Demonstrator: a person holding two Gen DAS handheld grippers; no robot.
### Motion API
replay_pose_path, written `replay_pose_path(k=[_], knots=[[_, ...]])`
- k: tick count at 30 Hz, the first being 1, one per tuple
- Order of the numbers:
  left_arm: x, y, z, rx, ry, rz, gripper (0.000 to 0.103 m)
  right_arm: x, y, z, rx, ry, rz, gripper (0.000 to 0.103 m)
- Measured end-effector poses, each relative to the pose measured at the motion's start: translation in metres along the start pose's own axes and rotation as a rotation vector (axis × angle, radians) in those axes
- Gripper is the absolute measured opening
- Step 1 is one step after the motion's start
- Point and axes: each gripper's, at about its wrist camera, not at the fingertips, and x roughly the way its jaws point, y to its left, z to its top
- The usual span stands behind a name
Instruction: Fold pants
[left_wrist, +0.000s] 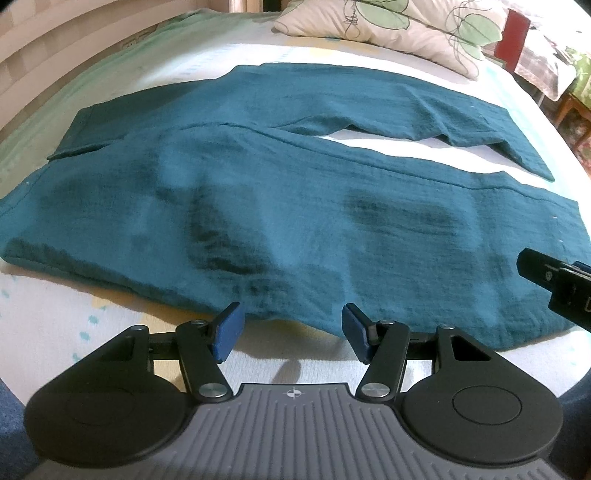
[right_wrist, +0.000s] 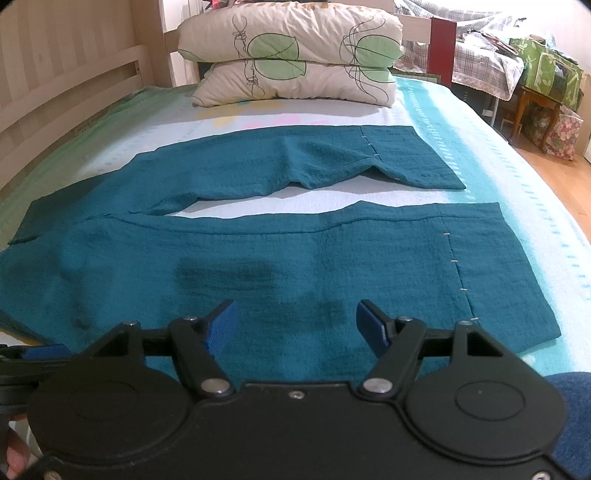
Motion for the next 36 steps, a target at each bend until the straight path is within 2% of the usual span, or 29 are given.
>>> replay_pose_path(k=[36], knots=[[0.0012,-0.0001,0.0016,-0.005,0.015,0.008,0.057,-0.0005,0.0013,0.0005,0.0,0.003,0.002,0.073]])
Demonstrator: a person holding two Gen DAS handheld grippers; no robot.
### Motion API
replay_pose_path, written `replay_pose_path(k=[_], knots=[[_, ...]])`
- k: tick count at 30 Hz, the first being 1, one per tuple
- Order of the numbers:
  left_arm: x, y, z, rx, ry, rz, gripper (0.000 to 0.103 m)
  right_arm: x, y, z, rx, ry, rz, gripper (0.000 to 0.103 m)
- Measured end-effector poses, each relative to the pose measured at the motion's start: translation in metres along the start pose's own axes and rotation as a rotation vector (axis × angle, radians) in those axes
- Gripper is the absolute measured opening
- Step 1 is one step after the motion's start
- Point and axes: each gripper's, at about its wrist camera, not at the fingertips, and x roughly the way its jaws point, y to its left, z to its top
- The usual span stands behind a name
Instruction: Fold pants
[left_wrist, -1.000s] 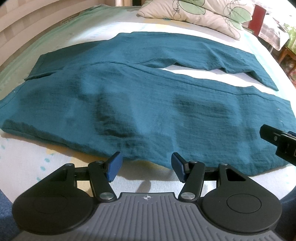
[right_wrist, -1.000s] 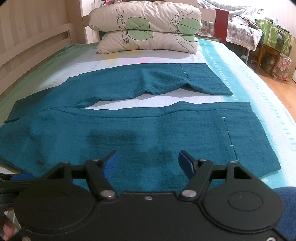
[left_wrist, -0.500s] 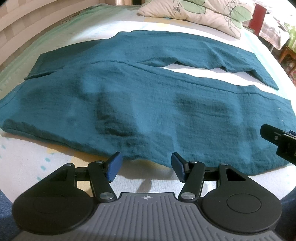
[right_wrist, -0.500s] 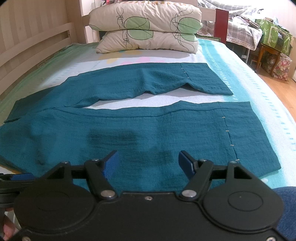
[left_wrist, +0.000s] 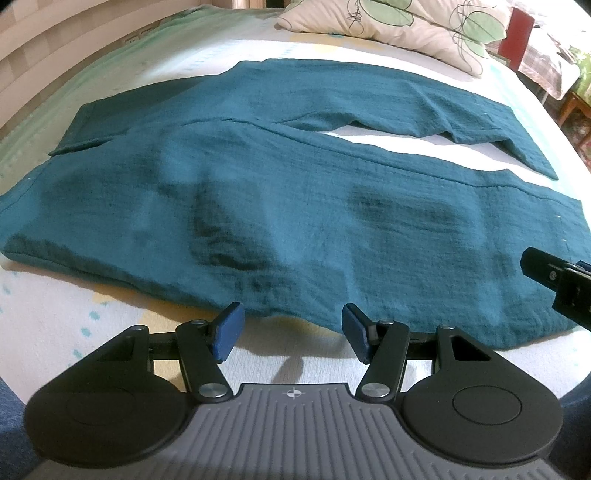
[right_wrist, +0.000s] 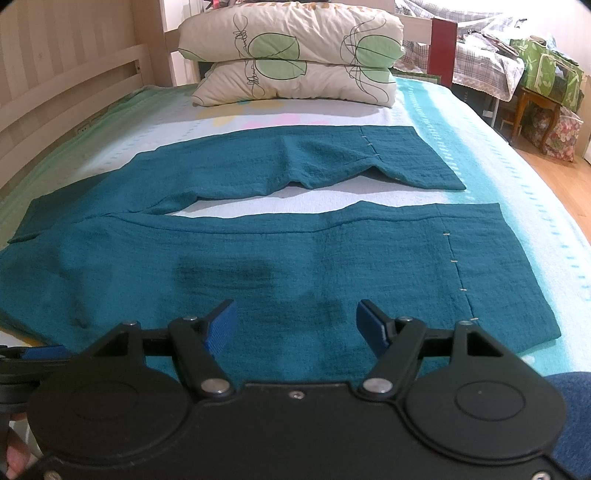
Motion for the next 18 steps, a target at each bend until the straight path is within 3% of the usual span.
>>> replay_pose_path(k=[9,14,18], knots=[[-0.001,0.0,-0.001,-0.007,-0.006,0.007,0.055,-0.004,-0.005,-0.002,0.018,-0.012,0.021,0.073],[0.005,0.001,0.001,-0.019,0.07,-0.033,0.043,-0.002,-0.001,0.001,-0.021,0.018,0.036,0.067],[-0.001,0.001,0.006,0.003,0.055,-0.063,0.042,-0.004,0.006,0.005,-0.073,0.025,0.056,0.063]])
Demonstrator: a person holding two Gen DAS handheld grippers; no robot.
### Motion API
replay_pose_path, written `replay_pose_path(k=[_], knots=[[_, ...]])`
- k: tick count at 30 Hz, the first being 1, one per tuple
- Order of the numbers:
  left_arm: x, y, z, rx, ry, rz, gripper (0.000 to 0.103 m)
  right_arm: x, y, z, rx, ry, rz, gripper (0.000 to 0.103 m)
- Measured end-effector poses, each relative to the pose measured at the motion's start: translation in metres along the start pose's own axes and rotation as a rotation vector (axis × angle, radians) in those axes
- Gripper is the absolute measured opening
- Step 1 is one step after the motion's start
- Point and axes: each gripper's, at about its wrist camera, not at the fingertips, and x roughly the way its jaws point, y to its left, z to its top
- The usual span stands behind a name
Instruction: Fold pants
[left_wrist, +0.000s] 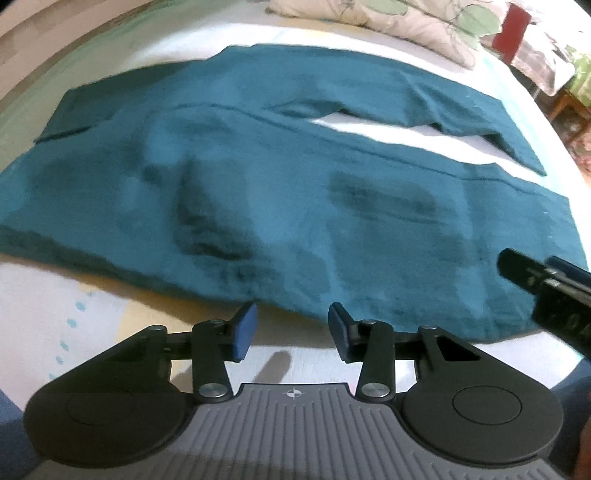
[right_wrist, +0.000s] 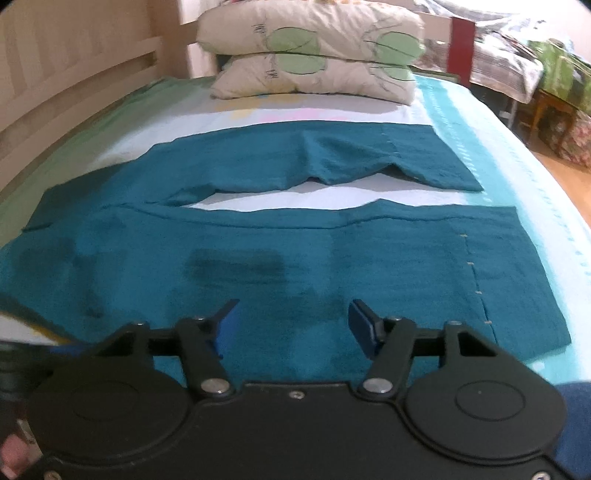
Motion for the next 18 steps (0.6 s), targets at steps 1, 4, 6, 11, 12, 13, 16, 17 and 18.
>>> replay_pose_path(k=[1,4,6,11,12,13,16,17,18], knots=[[-0.001,-0.001,0.003,0.02,-0.001,0.005,0.042,-0.001,0.002,0.001,-0.016,-0.003,0.011,0.062],[-0.003,0.0,0.017,0.064,-0.01,0.046,0.042,-0.001,0.007,0.009,-0.066,0.008,0.035,0.062],[-0.003,0.005,0.031,0.05,-0.015,0.045,0.042,0.003,0.012,0.019,-0.116,0.001,0.037,0.062],[0.0,0.016,0.073,0.003,-0.003,-0.01,0.042,0.019,0.016,0.054,-0.237,-0.052,0.054,0.062],[0.001,0.016,0.08,0.005,-0.006,-0.007,0.042,0.025,0.015,0.062,-0.259,-0.055,0.065,0.062],[0.002,0.015,0.089,0.013,-0.009,0.003,0.042,0.03,0.015,0.071,-0.281,-0.056,0.076,0.062],[0.006,0.01,0.117,0.057,-0.042,0.023,0.042,0.052,0.013,0.1,-0.351,-0.06,0.092,0.062],[0.009,0.009,0.127,0.061,-0.054,0.026,0.042,0.06,0.015,0.107,-0.377,-0.065,0.081,0.062],[0.012,0.009,0.139,0.053,-0.067,0.032,0.042,0.066,0.017,0.113,-0.403,-0.071,0.071,0.062]])
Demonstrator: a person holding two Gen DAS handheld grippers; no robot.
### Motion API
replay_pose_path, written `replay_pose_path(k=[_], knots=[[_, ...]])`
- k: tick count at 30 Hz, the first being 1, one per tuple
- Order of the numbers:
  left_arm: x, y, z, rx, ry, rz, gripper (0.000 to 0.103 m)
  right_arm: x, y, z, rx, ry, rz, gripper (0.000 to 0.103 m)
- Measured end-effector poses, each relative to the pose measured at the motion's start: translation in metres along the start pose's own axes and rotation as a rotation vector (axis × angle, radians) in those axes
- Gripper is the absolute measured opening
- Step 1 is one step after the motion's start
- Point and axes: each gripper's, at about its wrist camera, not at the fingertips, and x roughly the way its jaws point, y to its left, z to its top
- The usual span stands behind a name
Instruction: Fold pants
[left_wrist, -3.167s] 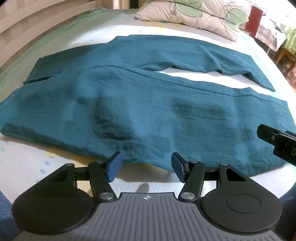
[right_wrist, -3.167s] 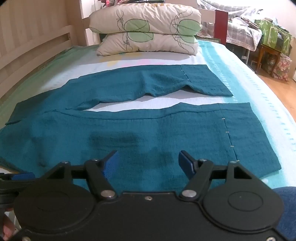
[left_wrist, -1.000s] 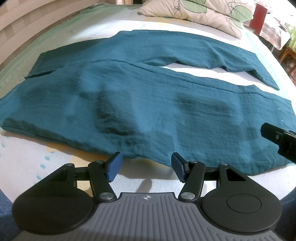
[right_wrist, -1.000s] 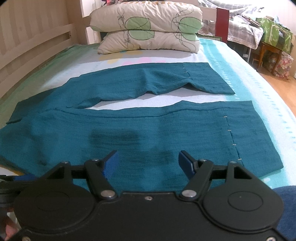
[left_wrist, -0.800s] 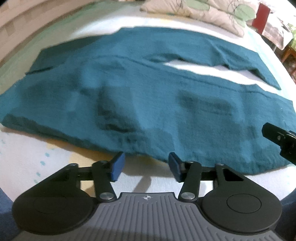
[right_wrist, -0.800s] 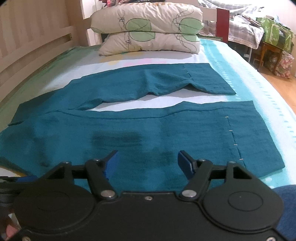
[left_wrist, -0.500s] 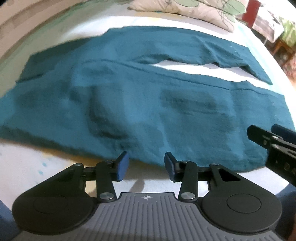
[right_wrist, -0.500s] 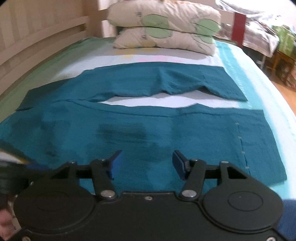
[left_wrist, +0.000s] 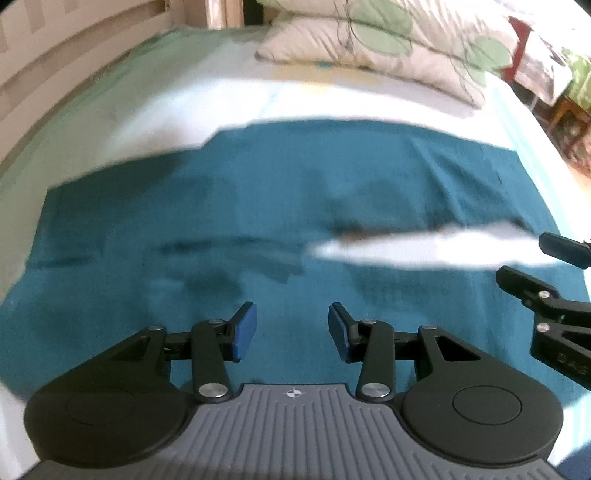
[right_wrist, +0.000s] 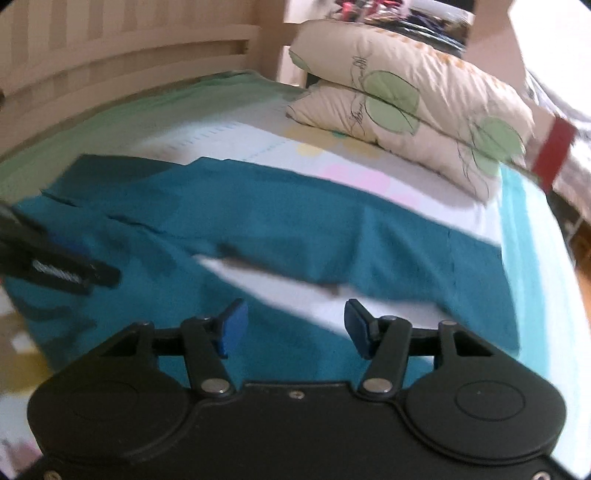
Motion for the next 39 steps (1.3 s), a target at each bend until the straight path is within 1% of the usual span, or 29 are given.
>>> replay_pose_path(k=[3,4,5,7,10,12,14,17,20,21,22,23,24,27,30,31,33,34,35,36,37,38,39], knots=[[0.015,0.0,0.031,-0.02,-0.018,0.012,0.042,0.031,-0.01,0.017,-0.092,0.013,-0.023,0.062],[0.02,0.001,0.04,-0.026,-0.027,0.016,0.041,0.042,-0.014,0.022,-0.114,0.018,-0.012,0.061],[0.025,0.001,0.048,-0.028,-0.033,0.023,0.041,0.053,-0.02,0.026,-0.129,0.022,0.017,0.06],[0.04,0.003,0.066,-0.044,-0.044,0.045,0.041,0.075,-0.031,0.035,-0.126,0.033,0.065,0.057],[0.065,0.011,0.081,-0.089,-0.025,0.032,0.041,0.112,-0.045,0.049,-0.127,0.066,0.063,0.056],[0.084,0.019,0.084,-0.122,-0.001,0.019,0.041,0.134,-0.054,0.056,-0.14,0.064,0.062,0.055],[0.102,0.024,0.085,-0.14,0.028,0.028,0.041,0.153,-0.063,0.064,-0.139,0.058,0.079,0.055],[0.126,0.031,0.08,-0.13,0.08,0.042,0.041,0.182,-0.073,0.079,-0.145,0.028,0.089,0.056],[0.148,0.035,0.075,-0.122,0.142,0.034,0.041,0.21,-0.076,0.093,-0.188,0.003,0.106,0.059],[0.149,0.035,0.073,-0.115,0.137,0.035,0.041,0.219,-0.075,0.098,-0.216,-0.007,0.108,0.06],[0.148,0.033,0.071,-0.095,0.115,0.042,0.041,0.231,-0.073,0.103,-0.25,-0.019,0.108,0.065],[0.148,0.03,0.071,-0.075,0.113,0.048,0.041,0.24,-0.071,0.107,-0.289,-0.031,0.106,0.069],[0.148,0.027,0.07,-0.053,0.114,0.056,0.041,0.248,-0.069,0.108,-0.325,-0.033,0.106,0.07],[0.147,0.024,0.066,-0.035,0.091,0.065,0.042,0.275,-0.066,0.117,-0.407,0.027,0.134,0.07],[0.147,0.019,0.067,-0.025,0.08,0.067,0.042,0.292,-0.067,0.122,-0.443,0.105,0.211,0.07],[0.146,0.019,0.067,-0.023,0.079,0.064,0.042,0.295,-0.069,0.124,-0.432,0.122,0.227,0.07],[0.146,0.022,0.067,-0.03,0.07,0.049,0.041,0.299,-0.079,0.13,-0.363,0.184,0.273,0.069],[0.143,0.024,0.067,-0.042,0.058,0.034,0.041,0.302,-0.084,0.132,-0.311,0.213,0.307,0.061],[0.143,0.029,0.066,-0.066,0.047,0.012,0.041,0.304,-0.09,0.132,-0.248,0.24,0.361,0.047],[0.143,0.034,0.068,-0.102,0.044,-0.006,0.041,0.302,-0.093,0.132,-0.216,0.246,0.387,0.042],[0.145,0.04,0.071,-0.136,0.044,-0.025,0.041,0.299,-0.093,0.131,-0.217,0.235,0.38,0.026],[0.143,0.044,0.073,-0.16,0.054,-0.044,0.041,0.295,-0.091,0.127,-0.234,0.224,0.376,0.013],[0.143,0.048,0.075,-0.175,0.066,-0.062,0.041,0.293,-0.091,0.125,-0.232,0.219,0.379,0.013]])
